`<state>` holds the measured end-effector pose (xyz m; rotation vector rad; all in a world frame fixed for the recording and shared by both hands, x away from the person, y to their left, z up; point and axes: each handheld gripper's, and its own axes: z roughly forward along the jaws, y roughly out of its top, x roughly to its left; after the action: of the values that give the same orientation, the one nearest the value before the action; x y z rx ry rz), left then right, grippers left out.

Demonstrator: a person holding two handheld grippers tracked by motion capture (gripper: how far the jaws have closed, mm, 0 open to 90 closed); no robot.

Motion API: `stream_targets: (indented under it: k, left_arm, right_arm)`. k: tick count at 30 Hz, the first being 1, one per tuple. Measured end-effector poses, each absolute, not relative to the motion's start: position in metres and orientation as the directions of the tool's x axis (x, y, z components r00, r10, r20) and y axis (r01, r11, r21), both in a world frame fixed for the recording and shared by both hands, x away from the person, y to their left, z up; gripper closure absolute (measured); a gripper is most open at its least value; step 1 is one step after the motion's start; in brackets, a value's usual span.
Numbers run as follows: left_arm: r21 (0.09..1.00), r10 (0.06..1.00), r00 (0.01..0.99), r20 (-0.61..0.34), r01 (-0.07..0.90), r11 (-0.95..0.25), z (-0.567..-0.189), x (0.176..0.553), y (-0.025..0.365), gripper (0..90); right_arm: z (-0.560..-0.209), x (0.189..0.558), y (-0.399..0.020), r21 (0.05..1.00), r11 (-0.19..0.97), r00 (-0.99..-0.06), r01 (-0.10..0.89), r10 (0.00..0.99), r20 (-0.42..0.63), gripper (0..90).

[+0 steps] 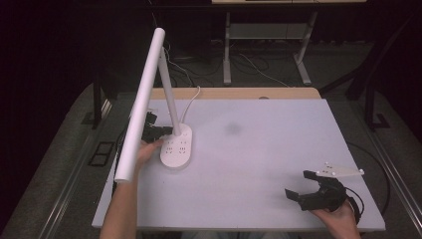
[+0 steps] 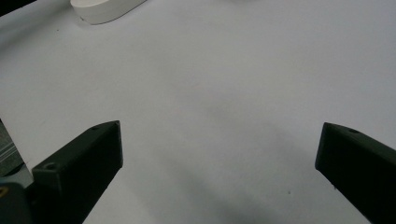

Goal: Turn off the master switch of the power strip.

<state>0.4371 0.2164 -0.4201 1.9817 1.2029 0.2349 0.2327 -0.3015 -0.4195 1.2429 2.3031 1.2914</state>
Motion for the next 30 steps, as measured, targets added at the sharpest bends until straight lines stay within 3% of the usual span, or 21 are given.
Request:
stream_targets:
  k: [30]
  left_arm:
    - [0.785,0.822,0.498,-0.276,0.610,-0.107,-0.385,0.408,0.244,90.0]
  right_arm:
    - [-0.419,0.233,-0.302,0.787,0.251,-0.616,0.563,0.762,0.197,0.3]
